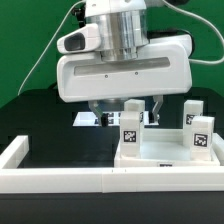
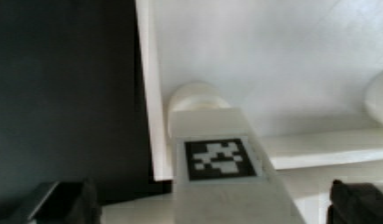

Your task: Assemble square table

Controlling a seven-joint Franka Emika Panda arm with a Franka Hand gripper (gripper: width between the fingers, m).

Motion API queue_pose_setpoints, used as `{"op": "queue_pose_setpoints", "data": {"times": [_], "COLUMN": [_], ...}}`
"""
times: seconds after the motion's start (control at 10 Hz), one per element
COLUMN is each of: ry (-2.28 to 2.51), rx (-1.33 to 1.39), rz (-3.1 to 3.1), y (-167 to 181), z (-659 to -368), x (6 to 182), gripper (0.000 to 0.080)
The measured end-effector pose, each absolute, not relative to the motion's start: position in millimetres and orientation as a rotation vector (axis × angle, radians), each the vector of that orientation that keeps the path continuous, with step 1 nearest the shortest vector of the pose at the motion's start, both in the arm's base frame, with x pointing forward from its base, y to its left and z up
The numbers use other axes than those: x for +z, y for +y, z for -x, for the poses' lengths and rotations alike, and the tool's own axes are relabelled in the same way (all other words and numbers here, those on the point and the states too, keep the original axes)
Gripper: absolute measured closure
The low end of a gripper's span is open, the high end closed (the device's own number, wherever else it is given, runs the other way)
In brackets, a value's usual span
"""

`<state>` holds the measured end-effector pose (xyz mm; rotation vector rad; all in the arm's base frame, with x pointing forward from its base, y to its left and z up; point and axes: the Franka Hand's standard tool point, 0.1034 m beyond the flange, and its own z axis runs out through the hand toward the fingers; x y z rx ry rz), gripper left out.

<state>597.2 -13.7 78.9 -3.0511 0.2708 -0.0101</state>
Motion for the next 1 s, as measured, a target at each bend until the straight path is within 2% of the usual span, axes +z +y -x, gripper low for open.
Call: {"op": "queue_pose_setpoints", "data": {"times": [0.5, 0.6, 0.7, 0.8, 0.9, 1.0], "ry": [0.241, 0.217, 0.217, 0.217, 0.217, 0.217], "rx": [-0.019, -0.019, -0.019, -0.019, -0.019, -0.019], "rz": [3.06, 3.063, 3.062, 3.063, 3.063, 3.063], "y": [-8.8, -9.5, -9.4, -9.5, -9.4, -9.4], "z": [-598.1, -597.9, -597.9, -597.9, -597.9, -597.9], "x": [78.2, 77.9, 77.9, 77.9, 77.9, 77.9], "gripper": [0.0151, 0.028, 0.028, 0.0462, 0.0509, 0.0509]}}
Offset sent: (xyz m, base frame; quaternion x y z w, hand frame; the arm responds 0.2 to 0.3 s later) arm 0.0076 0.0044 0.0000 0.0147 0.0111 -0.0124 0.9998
